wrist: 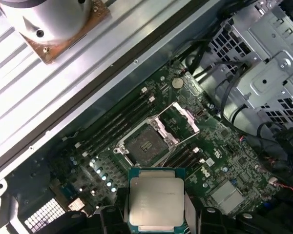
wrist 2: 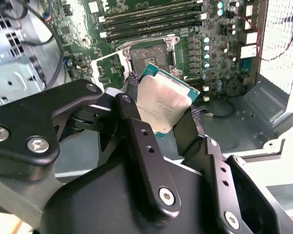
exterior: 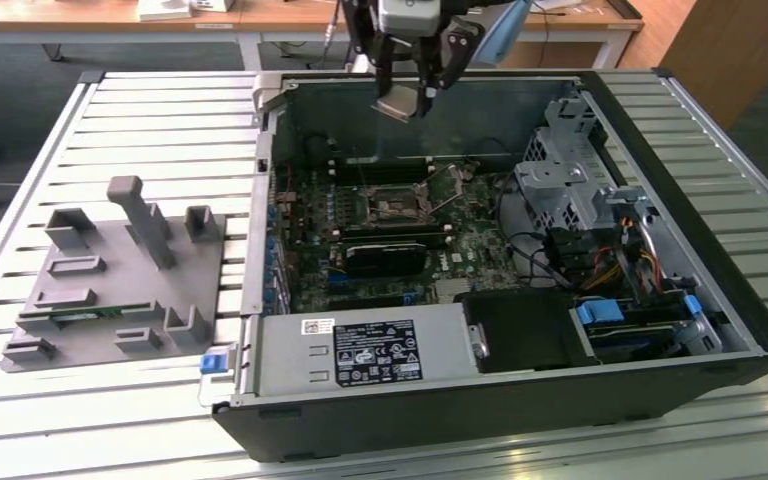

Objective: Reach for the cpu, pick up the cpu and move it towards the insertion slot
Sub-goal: 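Pick up the cpu and move it towards the insertion slot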

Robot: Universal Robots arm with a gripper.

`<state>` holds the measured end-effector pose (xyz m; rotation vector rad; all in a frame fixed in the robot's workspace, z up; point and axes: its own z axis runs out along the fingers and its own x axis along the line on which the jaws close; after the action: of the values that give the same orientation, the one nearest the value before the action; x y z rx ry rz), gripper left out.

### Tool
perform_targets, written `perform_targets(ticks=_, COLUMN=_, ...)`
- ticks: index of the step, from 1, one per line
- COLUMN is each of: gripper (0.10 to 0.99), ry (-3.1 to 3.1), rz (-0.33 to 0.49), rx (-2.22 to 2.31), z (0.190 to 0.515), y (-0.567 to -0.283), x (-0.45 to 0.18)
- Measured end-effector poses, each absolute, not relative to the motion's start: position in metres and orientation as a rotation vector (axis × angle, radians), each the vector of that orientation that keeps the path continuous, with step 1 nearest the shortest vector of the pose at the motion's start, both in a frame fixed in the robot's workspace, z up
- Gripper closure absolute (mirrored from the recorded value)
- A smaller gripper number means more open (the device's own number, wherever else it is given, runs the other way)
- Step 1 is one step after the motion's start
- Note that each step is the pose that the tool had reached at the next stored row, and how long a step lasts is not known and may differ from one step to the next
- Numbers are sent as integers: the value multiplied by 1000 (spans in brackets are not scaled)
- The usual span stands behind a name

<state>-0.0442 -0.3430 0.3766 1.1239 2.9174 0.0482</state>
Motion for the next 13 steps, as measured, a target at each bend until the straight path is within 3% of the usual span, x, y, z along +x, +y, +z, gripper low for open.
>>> perform_targets(ticks=13, gripper=545, ry=2761, rz=45, rx=1460, z=368, y=-343, x=-44)
